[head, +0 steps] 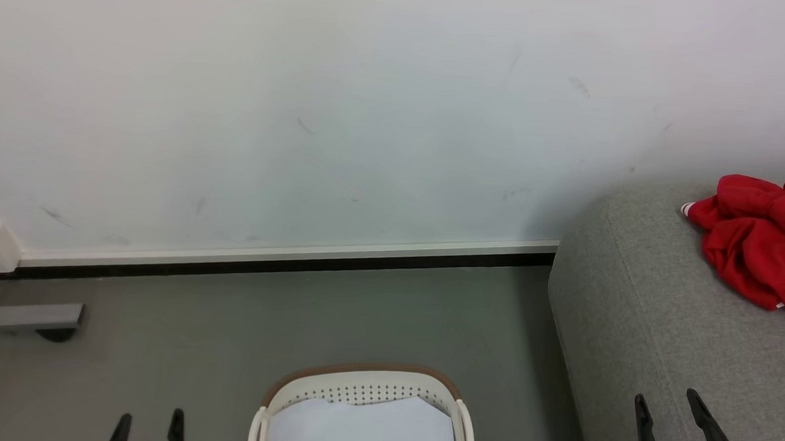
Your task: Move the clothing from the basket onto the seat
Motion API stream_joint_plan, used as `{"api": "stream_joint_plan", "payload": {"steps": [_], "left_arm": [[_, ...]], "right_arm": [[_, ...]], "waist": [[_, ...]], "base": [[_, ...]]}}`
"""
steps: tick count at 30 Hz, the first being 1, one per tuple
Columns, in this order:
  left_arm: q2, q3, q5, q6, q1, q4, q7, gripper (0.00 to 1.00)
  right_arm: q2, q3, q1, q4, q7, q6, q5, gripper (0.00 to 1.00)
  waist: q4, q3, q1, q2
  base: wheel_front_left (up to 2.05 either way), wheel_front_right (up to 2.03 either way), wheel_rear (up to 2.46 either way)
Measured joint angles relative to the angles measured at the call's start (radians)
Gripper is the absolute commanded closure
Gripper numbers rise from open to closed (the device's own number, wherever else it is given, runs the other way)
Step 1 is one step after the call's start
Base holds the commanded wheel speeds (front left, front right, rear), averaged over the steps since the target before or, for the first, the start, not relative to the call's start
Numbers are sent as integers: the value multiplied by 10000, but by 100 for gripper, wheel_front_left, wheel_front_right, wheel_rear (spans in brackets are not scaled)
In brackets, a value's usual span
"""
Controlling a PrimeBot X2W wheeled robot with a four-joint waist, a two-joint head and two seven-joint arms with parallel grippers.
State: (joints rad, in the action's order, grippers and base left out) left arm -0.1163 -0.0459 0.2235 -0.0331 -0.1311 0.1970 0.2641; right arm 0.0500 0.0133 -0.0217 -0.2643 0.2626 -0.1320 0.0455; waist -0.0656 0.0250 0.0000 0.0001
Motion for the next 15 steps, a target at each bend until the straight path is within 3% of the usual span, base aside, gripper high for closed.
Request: {"api": "stream_joint_plan", "payload": {"steps": [1,7,15], "left_arm": [[35,-29,-63,-69,0,2,0,100],[203,13,-38,-92,-19,456,-75,100],[280,-81,1384,-184,89,539,-523,100]], "right_arm": [[-2,0,0,0,0,0,0,100],[-102,-35,-121,-422,-115,-2,81,100],[-121,65,-95,-447,-520,-2,1697,100]], "waist": [[-2,3,0,0],[1,2,0,0],[43,-16,0,0]], "base": [[0,0,0],[0,0,0],[0,0,0]]}}
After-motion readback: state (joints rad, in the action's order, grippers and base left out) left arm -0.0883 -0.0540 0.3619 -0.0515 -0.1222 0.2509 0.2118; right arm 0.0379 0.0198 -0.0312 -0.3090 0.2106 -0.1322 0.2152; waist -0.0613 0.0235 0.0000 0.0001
